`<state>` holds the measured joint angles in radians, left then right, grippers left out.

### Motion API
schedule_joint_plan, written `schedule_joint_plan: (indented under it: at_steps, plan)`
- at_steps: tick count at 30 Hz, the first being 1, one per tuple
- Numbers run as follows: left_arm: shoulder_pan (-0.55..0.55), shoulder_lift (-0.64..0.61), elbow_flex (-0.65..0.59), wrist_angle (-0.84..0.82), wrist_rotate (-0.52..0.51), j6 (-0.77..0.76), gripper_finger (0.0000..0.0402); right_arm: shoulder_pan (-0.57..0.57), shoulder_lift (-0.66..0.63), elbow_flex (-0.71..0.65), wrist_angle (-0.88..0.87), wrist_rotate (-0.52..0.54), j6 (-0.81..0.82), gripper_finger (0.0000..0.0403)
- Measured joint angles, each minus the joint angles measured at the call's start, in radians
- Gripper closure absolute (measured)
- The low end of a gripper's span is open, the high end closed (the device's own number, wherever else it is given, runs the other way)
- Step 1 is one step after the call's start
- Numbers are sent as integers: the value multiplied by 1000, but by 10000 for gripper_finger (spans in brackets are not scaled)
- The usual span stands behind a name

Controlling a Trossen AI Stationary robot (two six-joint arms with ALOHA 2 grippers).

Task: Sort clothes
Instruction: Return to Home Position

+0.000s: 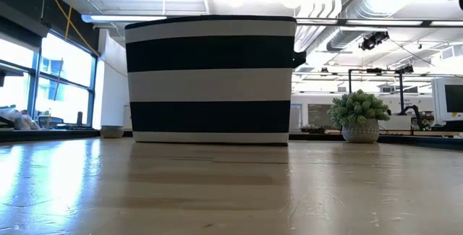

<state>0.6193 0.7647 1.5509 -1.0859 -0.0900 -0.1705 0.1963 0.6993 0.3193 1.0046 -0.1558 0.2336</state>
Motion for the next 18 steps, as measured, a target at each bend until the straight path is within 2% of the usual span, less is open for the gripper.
schedule_joint_plan:
  at_steps: [3,10,16,18]
  plan:
    - [0,0,0,-18,3,7,271,22,-57,-64,6,61,-8,156]
    - [0,0,0,-38,11,33,271,23,-298,-196,17,131,-62,156]
    - [0,0,0,-44,12,43,271,22,-403,-301,-37,209,-234,156]
    - [0,0,0,-44,12,44,271,20,-423,-308,-116,213,-284,156]
